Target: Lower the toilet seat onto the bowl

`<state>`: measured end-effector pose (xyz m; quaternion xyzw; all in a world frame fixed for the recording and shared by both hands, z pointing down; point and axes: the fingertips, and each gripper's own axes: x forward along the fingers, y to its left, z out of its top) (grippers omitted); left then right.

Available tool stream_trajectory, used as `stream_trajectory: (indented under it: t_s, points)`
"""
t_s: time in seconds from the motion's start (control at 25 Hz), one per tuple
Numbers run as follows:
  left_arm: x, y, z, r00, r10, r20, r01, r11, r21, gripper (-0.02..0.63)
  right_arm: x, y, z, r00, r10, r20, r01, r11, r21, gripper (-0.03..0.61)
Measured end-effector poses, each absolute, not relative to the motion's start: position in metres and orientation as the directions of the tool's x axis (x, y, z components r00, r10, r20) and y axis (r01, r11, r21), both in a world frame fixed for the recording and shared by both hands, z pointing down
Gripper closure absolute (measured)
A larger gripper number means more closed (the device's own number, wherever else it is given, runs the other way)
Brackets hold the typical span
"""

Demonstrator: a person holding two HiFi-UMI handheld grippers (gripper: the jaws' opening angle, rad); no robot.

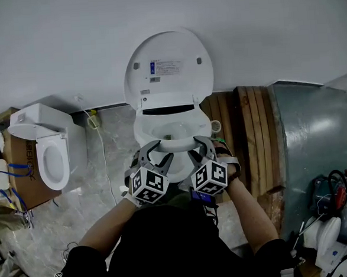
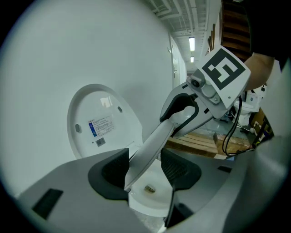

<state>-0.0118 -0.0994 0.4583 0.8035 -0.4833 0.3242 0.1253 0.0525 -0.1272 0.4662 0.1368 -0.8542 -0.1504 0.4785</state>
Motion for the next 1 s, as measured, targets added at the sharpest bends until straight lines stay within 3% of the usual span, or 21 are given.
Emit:
stream_trajectory:
  t_s: [0.08,0.56,0.8,1.0]
  points:
    - [-0.007,-0.091,0.463,0.350,-0.678,0.646,-0.840,-0.532,-0.104,0.388,0.057,-0.121,0.472,-0.486,-0.377,0.788,-0.108,0.921,0.374,0.390]
    - [-0.008,-0.043,0.485,0.444,-0.650,0.617,-0.813,-0.582,-0.028,0.388,0.071,-0.090,0.499,-0.410,-0.433,0.803,-0.122,0.898,0.422,0.390]
    - [-0.039,-0.005,0.509,0.502,-0.587,0.635,-0.860,-0.412,0.299,0.388,0.072,-0.085,0.503,-0.411,-0.472,0.780,-0.157,0.880,0.449,0.390]
    - [-0.052,0.005,0.527,0.596,-0.569,0.566,-0.762,-0.181,0.621,0.388,0.072,-0.073,0.513,-0.399,-0.482,0.780,-0.163,0.874,0.457,0.388]
